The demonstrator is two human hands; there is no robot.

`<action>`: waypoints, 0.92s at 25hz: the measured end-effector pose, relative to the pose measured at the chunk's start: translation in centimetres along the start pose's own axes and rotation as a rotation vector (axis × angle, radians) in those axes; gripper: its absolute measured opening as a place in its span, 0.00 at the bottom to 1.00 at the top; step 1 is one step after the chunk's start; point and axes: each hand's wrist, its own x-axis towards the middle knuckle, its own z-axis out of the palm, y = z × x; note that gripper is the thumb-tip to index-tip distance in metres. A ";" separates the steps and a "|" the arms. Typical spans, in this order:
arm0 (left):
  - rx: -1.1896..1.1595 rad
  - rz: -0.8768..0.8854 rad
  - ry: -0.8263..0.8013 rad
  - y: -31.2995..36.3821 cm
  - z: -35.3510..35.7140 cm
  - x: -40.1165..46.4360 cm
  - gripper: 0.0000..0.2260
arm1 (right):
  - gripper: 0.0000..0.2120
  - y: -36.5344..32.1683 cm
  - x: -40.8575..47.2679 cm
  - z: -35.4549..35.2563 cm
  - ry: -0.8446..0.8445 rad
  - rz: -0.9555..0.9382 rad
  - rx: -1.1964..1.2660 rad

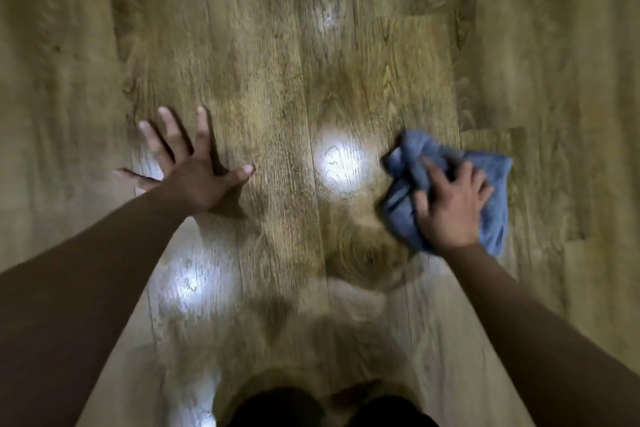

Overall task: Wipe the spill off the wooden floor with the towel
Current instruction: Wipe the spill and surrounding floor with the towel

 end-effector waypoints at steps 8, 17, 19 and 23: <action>0.017 0.017 0.028 -0.3 0.7 0.6 0.51 | 0.24 -11.5 13.7 0.6 0.081 0.223 0.060; 0.026 0.050 0.063 -1.2 1.2 1.0 0.49 | 0.28 -16.0 -6.8 2.7 -0.051 -0.365 0.132; 0.013 0.056 0.051 -1.3 1.0 1.1 0.49 | 0.29 -12.3 -9.9 2.9 -0.079 -0.423 0.066; 0.020 0.053 0.061 -1.4 1.1 1.1 0.48 | 0.29 -3.1 -10.2 1.9 -0.069 -0.328 -0.021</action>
